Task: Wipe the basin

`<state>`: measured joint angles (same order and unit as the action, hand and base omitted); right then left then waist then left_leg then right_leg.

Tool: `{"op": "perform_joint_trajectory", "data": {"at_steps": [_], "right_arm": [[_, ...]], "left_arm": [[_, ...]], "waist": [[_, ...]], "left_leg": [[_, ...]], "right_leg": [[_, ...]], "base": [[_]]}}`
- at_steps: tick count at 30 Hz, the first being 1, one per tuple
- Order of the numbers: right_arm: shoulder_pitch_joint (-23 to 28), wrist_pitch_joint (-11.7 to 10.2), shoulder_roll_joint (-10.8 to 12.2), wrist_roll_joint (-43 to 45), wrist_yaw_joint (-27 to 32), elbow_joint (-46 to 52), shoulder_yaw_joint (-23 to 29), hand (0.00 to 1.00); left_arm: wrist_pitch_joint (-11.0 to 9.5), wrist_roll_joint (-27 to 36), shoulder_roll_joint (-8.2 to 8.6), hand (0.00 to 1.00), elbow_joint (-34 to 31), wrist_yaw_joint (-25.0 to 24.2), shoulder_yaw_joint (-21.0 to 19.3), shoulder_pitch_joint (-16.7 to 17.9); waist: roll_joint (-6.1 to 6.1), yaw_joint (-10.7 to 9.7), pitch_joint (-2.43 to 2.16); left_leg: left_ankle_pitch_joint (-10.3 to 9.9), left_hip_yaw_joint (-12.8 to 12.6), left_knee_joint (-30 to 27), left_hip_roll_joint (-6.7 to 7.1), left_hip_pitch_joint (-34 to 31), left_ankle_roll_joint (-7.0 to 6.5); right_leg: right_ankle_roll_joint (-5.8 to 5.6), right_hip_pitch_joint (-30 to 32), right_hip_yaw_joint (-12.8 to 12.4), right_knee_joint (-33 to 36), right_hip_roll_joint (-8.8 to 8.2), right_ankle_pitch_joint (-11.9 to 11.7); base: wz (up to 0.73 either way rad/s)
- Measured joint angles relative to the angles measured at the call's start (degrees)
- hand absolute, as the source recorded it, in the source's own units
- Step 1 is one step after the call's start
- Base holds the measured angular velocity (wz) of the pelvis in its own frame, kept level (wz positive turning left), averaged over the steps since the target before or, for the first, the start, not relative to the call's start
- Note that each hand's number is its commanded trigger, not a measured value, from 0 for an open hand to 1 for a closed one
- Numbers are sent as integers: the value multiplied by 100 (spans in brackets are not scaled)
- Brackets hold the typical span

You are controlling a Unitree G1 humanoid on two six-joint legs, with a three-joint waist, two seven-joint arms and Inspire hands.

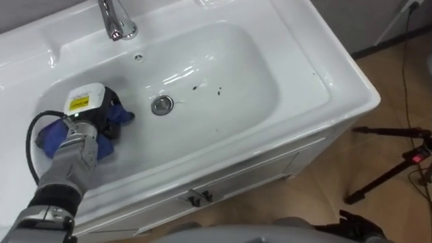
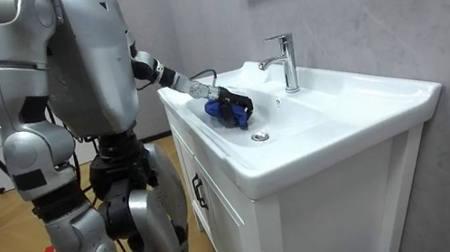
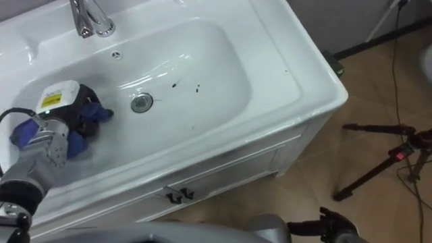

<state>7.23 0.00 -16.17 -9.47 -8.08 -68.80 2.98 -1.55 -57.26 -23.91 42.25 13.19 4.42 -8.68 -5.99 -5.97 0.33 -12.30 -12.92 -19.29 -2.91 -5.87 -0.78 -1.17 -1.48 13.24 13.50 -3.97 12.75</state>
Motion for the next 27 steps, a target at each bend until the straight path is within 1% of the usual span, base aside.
{"op": "perform_joint_trajectory", "data": {"at_steps": [1,3,4,6,8,10,11,13,16,19,24,26,27], "right_arm": [[37,0,-8,104,23,-3,78,0],[85,2,-45,244,85,-5,77,0],[86,3,-68,348,113,-11,74,0],[100,6,-105,449,121,-57,74,0],[153,10,-142,581,121,-59,75,0],[181,13,-162,602,121,-57,75,0],[198,26,-178,615,125,-58,76,0],[200,59,-181,688,142,-59,76,0],[218,105,-181,768,167,-58,76,0],[246,130,-181,765,165,-39,67,0],[261,129,-182,769,155,-22,67,0],[283,128,-181,767,145,1,66,0],[285,128,-181,768,144,0,64,0]], "left_arm": [[10,-126,-38,100,-88,25,-1,3],[30,-201,-83,100,-221,81,-1,85],[37,-204,-119,100,-307,131,-1,165],[85,-236,-162,100,-454,165,-4,330],[123,-321,-225,100,-659,173,-5,454],[135,-360,-242,100,-773,175,-20,464],[141,-367,-242,100,-819,187,-41,472],[163,-367,-242,100,-863,191,-86,472],[190,-367,-242,100,-873,194,-156,473],[278,-357,-242,100,-1034,202,-190,501],[279,-358,-241,100,-1076,228,-197,518],[279,-343,-241,100,-1080,248,-198,625],[278,-341,-240,100,-1080,248,-194,643]], "waist": [[-27,5,14],[-75,32,0],[-100,19,7],[-133,13,-23],[-138,20,-25],[-100,45,1],[-90,88,7],[-68,95,19],[-57,118,15],[-56,144,9],[-73,163,-26],[-68,142,-46],[-64,134,-44]], "left_leg": [[0,50,5,21,35,0],[1,53,61,49,94,-3],[2,52,87,63,147,-4],[3,46,112,75,173,-4],[9,43,127,88,193,-1],[10,42,146,105,235,2],[10,43,145,115,241,2],[10,46,141,124,244,2],[10,46,138,124,239,2],[10,46,138,122,248,2],[10,44,138,121,271,2],[10,45,141,120,286,2],[10,45,141,120,295,2]], "right_leg": [[-7,-54,39,-20,-9,4],[-20,-103,40,-50,-23,14],[-28,-157,40,-76,-29,20],[-35,-167,38,-64,-40,25],[-31,-147,39,-1,-61,55],[-33,-150,41,56,-86,100],[-38,-149,42,79,-95,123],[-41,-144,43,106,-106,146],[-42,-144,48,105,-106,148],[-41,-150,54,105,-107,148],[-41,-156,44,136,-108,148],[-41,-171,44,141,-108,148],[-41,-179,43,141,-107,148]], "base": [[10],[5],[0],[0],[0],[0],[0],[0],[0],[0],[0],[0],[0]]}}
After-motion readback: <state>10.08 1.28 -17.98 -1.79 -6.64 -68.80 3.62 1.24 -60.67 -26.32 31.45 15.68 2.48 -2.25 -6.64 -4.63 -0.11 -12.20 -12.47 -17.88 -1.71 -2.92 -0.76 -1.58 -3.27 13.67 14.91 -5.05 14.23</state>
